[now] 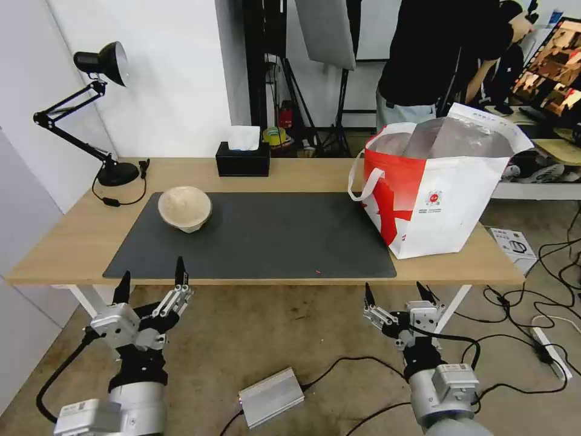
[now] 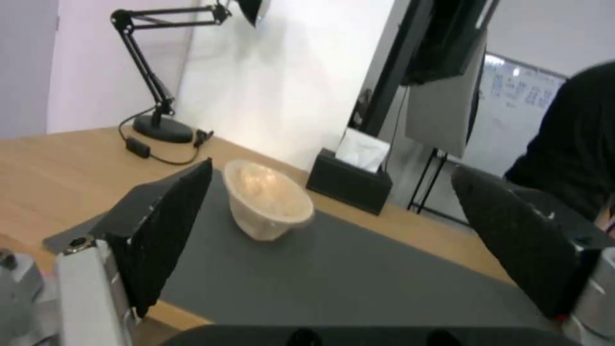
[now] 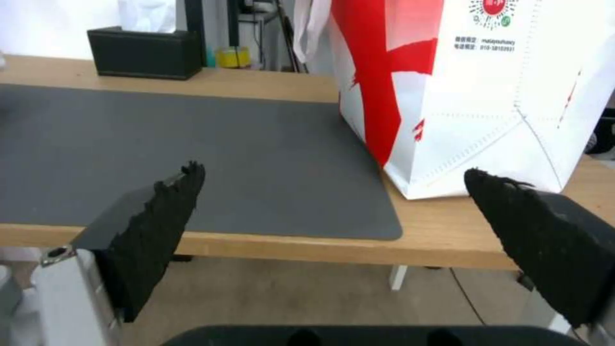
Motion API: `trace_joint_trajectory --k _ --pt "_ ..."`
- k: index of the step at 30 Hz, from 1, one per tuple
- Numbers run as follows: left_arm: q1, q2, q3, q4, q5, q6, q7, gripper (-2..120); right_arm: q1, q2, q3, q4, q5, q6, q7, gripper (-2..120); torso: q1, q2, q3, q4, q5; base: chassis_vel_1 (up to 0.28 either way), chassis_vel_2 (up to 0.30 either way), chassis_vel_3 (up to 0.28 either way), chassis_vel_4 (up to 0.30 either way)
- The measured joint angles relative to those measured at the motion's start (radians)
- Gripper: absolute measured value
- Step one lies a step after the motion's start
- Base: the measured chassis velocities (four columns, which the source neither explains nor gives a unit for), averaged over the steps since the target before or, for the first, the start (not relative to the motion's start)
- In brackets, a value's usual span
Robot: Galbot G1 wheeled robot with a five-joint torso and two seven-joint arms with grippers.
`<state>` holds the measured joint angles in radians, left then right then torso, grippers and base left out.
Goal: Pick up the trash from the table and place it into the takeout bag.
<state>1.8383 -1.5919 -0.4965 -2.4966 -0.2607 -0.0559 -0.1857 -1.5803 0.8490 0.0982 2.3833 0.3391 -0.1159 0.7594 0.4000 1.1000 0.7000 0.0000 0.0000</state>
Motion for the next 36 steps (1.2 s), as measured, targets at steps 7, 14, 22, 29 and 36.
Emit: trace_joint_trajectory --k 7,14,22,29,36 --pt "-0.035 0.009 0.004 0.017 -0.154 0.035 -0.042 100 0.0 0.0 0.0 0.0 0.0 0.0 0.0 100 0.0 0.0 0.0 0.0 0.0 0.0 0.0 0.0 0.0" --pt "-0.066 0.038 -0.019 -0.001 -0.381 0.087 -0.102 100 0.0 0.0 0.0 0.0 0.0 0.0 0.0 100 0.0 0.0 0.0 0.0 0.0 0.0 0.0 0.0 0.0" --pt "-0.119 0.076 -0.039 -0.003 -0.577 0.12 -0.173 100 0.0 0.0 0.0 0.0 0.0 0.0 0.0 100 0.0 0.0 0.0 0.0 0.0 0.0 0.0 0.0 0.0" --pt "-0.185 0.113 -0.058 0.015 -0.676 0.129 -0.208 100 0.0 0.0 0.0 0.0 0.0 0.0 0.0 100 0.0 0.0 0.0 0.0001 -0.0001 0.0 0.0 0.0 0.0" --pt "-0.246 0.136 -0.071 0.036 -0.765 0.143 -0.248 100 0.0 0.0 0.0 0.0 0.0 0.0 0.0 100 0.0 0.0 0.0 0.0 -0.0001 0.0 0.0 0.0 0.0"
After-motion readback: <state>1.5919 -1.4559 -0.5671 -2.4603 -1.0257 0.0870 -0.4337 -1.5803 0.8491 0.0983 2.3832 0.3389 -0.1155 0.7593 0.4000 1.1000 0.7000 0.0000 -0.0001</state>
